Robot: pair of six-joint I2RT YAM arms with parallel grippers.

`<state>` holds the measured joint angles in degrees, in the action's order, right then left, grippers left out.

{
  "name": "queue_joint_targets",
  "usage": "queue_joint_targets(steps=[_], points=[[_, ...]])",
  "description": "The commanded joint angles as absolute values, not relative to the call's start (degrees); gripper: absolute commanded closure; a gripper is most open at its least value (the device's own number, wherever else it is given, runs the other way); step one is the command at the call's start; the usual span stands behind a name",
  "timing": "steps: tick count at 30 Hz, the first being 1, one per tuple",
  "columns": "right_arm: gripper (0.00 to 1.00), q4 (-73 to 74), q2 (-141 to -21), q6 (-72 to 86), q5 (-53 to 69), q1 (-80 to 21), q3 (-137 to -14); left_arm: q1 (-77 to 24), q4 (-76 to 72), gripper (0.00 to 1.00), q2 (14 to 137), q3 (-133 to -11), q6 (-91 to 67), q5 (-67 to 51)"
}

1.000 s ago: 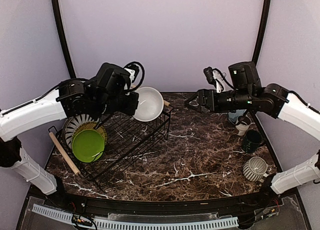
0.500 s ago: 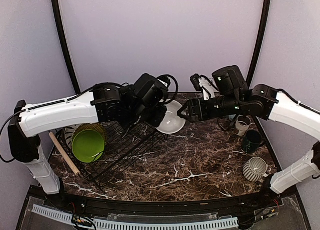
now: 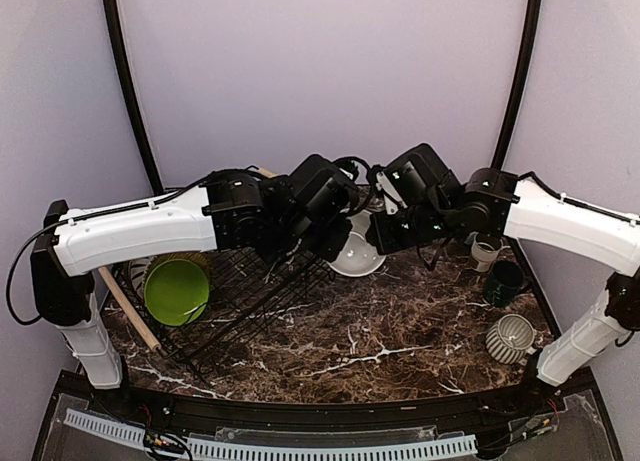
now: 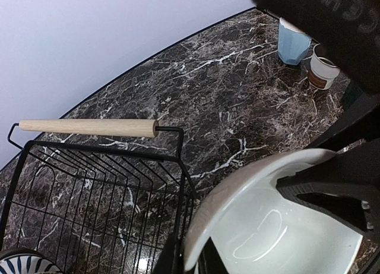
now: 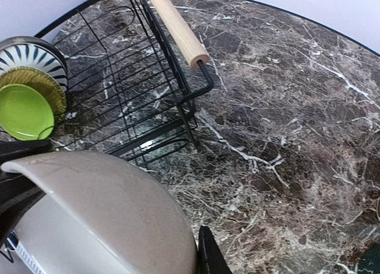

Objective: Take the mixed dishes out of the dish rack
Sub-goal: Pass from the left arm to the right

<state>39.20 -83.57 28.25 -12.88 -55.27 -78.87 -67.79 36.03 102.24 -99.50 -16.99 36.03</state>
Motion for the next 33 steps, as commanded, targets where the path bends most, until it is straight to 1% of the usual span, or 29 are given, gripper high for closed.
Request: queue_joint_targets(steps=[1, 3, 4, 5, 6, 9, 10, 11, 12, 13, 14, 17, 19, 22, 27, 30, 33], points=[[1.0, 38.05, -83.21, 28.27, -15.37, -55.28, -79.77, -67.94, 35.38, 0.93, 101.07, -101.94, -18.45, 35.97], [1.0, 37.21, -82.81, 28.34, -15.03, -55.24, -79.53, -67.94, 35.11, 0.88, 101.14, -101.8, -18.27, 35.88], [1.0, 36.86, -82.46, 28.38, -15.22, -55.28, -79.19, -67.94, 35.13, 0.82, 101.11, -101.79, -18.19, 35.83], [1.0, 36.52, -81.96, 28.39, -15.7, -55.18, -78.76, -67.94, 35.35, 0.78, 101.01, -101.87, -18.17, 35.52], [1.0, 36.28, -81.41, 28.37, -16.34, -55.13, -78.3, -67.94, 35.52, 0.7, 100.46, -101.78, -18.27, 35.42], [1.0, 35.92, -79.17, 28.41, -17.95, -54.42, -76.5, -67.94, 32.27, 0.57, 97.62, -97.17, -17.83, 34.59], [1.0, 35.8, -78.27, 28.51, -17.75, -53.96, -75.78, -67.9, 29.54, 0.47, 95.44, -95.7, -17.66, 33.89], [1.0, 35.67, -77.33, 28.68, -17.45, -53.41, -75.04, -67.86, 28.35, 0.42, 94.48, -93.23, -17.53, 33.38], [1.0, 35.54, -76.54, 28.78, -17.21, -52.92, -74.2, -67.86, 26.27, 0.34, 92.46, -92.14, -17.51, 32.3], [1.0, 35.34, -75.54, 28.74, -17.21, -52.38, -73.27, -67.85, 25.35, 0.3, 91.41, -90.05, -17.43, 31.79], [1.0, 35.13, -74.3, 28.66, -17.54, -51.93, -72.23, -67.81, 22.84, 0.24, 89.38, -88.93, -17.28, 30.98], [1.0, 35.24, -71.62, 29.46, -17.76, -49.16, -69.17, -67.72, 17.81, 0.14, 85.78, -83.41, -16.04, 30.72], [1.0, 35.3, -69.97, 29.92, -17.02, -46.9, -67.0, -67.54, 16.2, 0.12, 83.95, -81.82, -15.4, 30.69], [1.0, 34.9, -68.34, 30.46, -16.86, -42.67, -63.73, -67.41, 12.13, 0.11, 80.64, -77.52, -14.05, 30.22], [1.0, 35.1, -67.02, 33.44, -14.56, -34.03, -58.39, -67.31, 9.61, 0.11, 76.71, -73.62, -14.44, 30.84], [1.0, 33.0, -68.08, 35.23, -9.82, -28.53, -55.78, -67.17, 9.36, 0.11, 75.71, -72.01, -14.96, 30.54], [1.0, 28.43, -71.06, 36.72, -6.25, -25.14, -54.45, -67.15, 9.21, 0.11, 75.0, -71.0, -16.13, 29.97]])
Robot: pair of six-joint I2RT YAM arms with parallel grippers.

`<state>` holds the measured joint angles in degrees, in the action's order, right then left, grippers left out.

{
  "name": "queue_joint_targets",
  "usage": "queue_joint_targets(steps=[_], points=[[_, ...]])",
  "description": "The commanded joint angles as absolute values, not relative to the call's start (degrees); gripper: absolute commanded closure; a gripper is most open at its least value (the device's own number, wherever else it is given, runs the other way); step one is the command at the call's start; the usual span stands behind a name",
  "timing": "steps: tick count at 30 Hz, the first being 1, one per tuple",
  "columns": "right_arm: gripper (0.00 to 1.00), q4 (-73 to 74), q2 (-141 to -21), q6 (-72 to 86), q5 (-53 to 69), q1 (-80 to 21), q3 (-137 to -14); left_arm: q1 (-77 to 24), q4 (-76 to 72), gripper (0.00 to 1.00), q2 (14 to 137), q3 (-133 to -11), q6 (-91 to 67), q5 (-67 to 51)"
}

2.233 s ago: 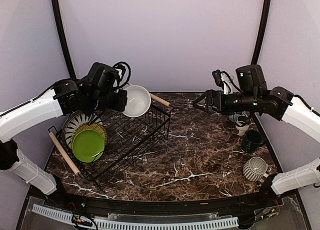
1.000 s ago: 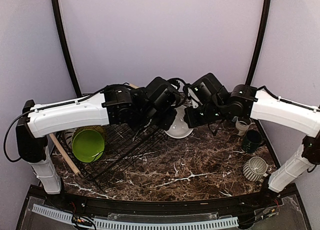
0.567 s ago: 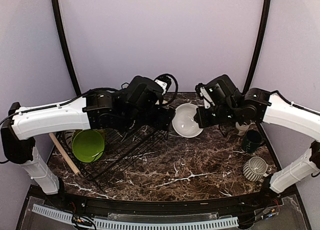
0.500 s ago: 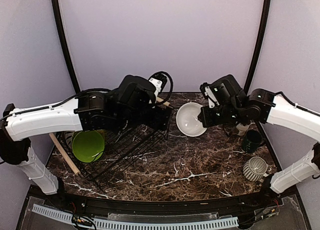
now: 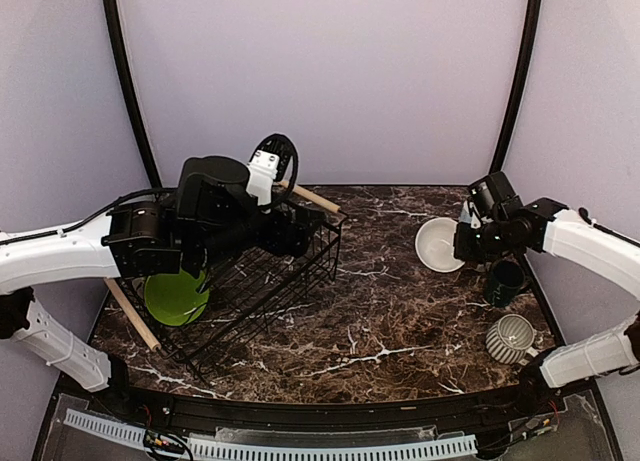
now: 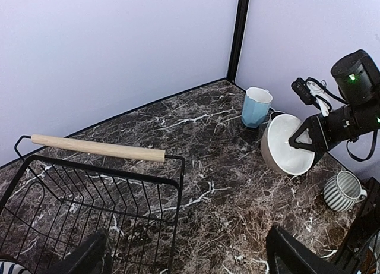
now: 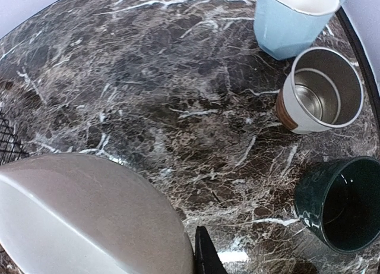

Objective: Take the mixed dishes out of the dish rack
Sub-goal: Place the bowl at the center of the board.

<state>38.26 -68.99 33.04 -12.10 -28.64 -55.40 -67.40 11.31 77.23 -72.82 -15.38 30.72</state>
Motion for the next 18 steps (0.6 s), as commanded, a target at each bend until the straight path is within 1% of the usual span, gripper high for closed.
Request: queue_joint_targets(steps=[1, 4, 11, 14, 18], points=[[1.0, 26.33, -72.98, 37.18, -5.56, -24.42, -54.4, -67.15, 8.78, 0.11, 74.9, -70.22, -16.34, 29.79], [1.0, 24.68, -81.54, 41.19, -5.16, -22.43, -58.91, -67.15, 9.77, 0.12, 75.23, -70.92, -17.68, 28.92], [1.0, 35.74, -105.46, 52.24, -6.25, -20.75, -81.68, -67.15, 12.48, 0.13, 72.75, -70.42, -19.8, 28.48], [1.0, 36.48, -111.32, 55.46, -6.92, -20.21, -86.5, -67.15, 13.43, 0.13, 69.9, -67.3, -21.84, 29.72], [1.0, 35.62, -114.89, 59.03, -8.29, -18.87, -88.49, -67.15, 14.67, 0.13, 65.42, -63.91, -24.33, 31.08]])
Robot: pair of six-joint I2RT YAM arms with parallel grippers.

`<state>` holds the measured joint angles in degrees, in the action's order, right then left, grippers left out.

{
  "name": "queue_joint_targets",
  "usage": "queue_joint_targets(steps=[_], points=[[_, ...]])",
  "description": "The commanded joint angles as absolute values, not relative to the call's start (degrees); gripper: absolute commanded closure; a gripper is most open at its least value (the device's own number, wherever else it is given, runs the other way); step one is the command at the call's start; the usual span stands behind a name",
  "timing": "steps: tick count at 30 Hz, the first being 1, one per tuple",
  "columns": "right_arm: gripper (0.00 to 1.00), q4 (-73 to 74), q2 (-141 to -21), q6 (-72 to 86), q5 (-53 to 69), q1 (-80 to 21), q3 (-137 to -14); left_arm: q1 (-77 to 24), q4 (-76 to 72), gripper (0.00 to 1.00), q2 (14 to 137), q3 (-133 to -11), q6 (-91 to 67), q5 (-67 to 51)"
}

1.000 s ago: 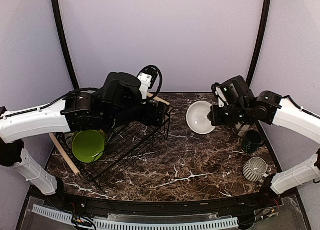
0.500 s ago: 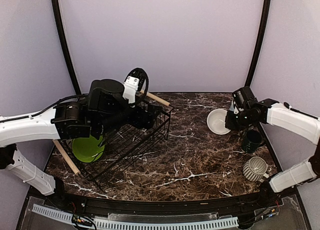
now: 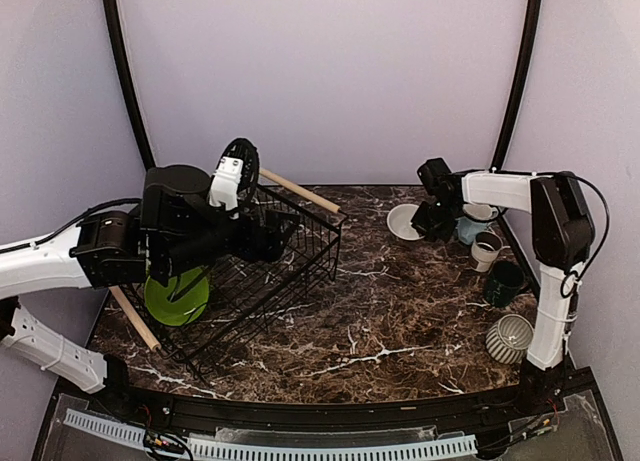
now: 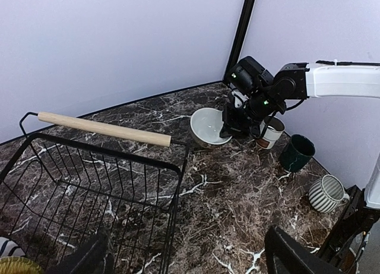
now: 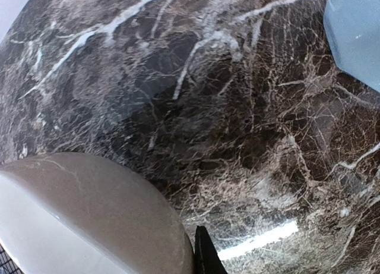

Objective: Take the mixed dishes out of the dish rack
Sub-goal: Place the bowl at the center of the board.

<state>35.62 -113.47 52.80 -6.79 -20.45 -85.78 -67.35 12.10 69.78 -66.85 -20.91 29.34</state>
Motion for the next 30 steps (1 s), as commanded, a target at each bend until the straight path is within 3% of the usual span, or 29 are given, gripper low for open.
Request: queue_joint_targets(steps=[1, 8, 15, 30], points=[[1.0, 35.34, -115.44, 59.81, -8.0, -18.3, -88.38, -67.15, 15.03, 0.13, 64.28, -63.11, -24.67, 31.32], [0.99, 33.34, -116.65, 64.19, -9.26, -16.57, -85.21, -67.15, 18.48, 0.13, 62.28, -63.24, -23.11, 35.88], [0.74, 31.87, -116.32, 62.91, -9.0, -16.04, -83.7, -66.9, 21.64, 0.12, 64.34, -66.2, -20.67, 38.47], [0.41, 23.58, -103.02, 49.82, -0.41, -17.4, -72.59, -56.12, 27.39, 0.12, 65.44, -66.33, -21.83, 30.18]])
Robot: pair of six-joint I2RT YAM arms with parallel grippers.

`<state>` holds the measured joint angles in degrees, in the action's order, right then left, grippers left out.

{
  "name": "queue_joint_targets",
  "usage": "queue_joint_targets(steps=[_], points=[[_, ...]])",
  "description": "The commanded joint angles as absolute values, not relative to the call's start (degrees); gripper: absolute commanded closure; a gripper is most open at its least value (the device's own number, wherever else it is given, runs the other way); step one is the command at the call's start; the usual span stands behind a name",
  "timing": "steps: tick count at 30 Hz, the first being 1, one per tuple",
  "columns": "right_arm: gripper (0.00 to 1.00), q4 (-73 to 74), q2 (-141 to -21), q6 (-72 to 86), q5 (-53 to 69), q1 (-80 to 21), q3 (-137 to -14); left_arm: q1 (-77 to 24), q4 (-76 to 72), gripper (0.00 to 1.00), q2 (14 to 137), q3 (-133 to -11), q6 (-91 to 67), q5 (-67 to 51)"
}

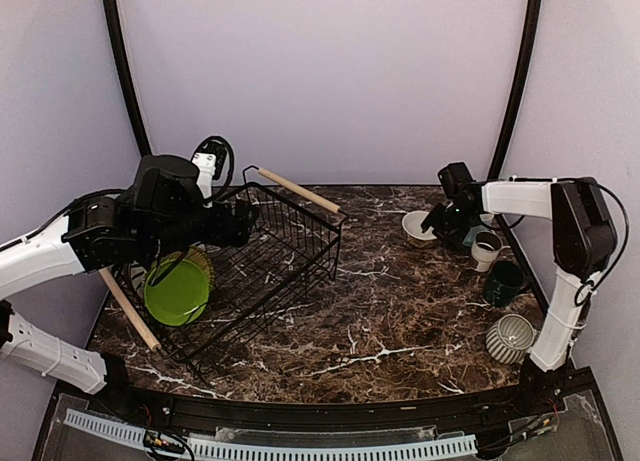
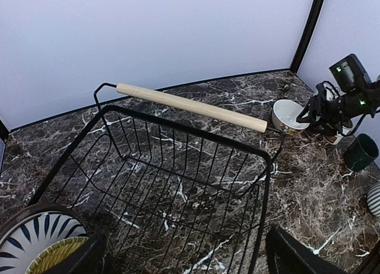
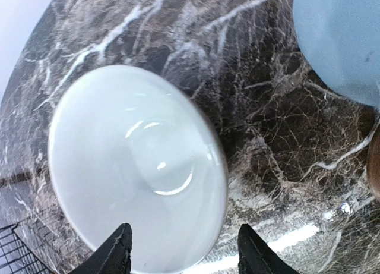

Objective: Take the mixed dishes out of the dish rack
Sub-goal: Place the bowl at the center of the board, then grab the plate from the dish rack.

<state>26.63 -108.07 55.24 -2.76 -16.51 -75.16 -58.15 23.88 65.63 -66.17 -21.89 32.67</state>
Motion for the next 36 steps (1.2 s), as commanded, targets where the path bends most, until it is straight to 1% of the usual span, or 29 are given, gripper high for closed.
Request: queue_joint_targets(steps=[1, 4, 8, 12, 16, 20, 22, 28, 32, 36], points=[[0.38, 23.58, -101.6, 49.18, -0.46, -17.69, -71.89, -55.29, 27.67, 0.12, 65.71, -66.39, -21.64, 29.87], [0.34, 24.27, -98.51, 46.67, -0.72, -17.92, -70.12, -53.87, 29.0, 0.11, 66.17, -66.81, -20.97, 29.51], [0.33, 26.1, -94.83, 41.92, -0.24, -18.09, -68.92, -50.43, 32.41, 0.11, 66.59, -67.77, -20.47, 29.88], [0.32, 26.07, -91.19, 33.8, 6.61, -18.11, -66.79, -45.45, 37.6, 0.1, 66.48, -69.11, -19.55, 29.6], [0.31, 20.82, -85.6, 26.18, 14.27, -18.27, -60.53, -38.55, 43.84, 0.09, 65.75, -70.79, -17.8, 28.41], [0.19, 15.85, -78.92, 22.21, 17.9, -18.45, -53.4, -30.08, 49.56, 0.09, 65.82, -72.93, -14.17, 25.43], [0.15, 15.29, -76.39, 20.78, 18.5, -18.52, -51.18, -26.37, 52.22, 0.09, 66.6, -74.22, -11.44, 24.17], [0.12, 15.33, -72.28, 18.37, 20.07, -18.61, -48.08, -20.15, 59.2, 0.12, 71.77, -78.28, -5.29, 26.39], [0.11, 14.94, -69.54, 17.14, 21.72, -18.58, -47.55, -19.01, 59.71, 0.15, 74.8, -78.23, -1.29, 26.75], [0.11, 14.85, -67.21, 15.67, 22.4, -18.62, -47.34, -18.75, 58.52, 0.27, 76.13, -78.62, 1.47, 26.64]])
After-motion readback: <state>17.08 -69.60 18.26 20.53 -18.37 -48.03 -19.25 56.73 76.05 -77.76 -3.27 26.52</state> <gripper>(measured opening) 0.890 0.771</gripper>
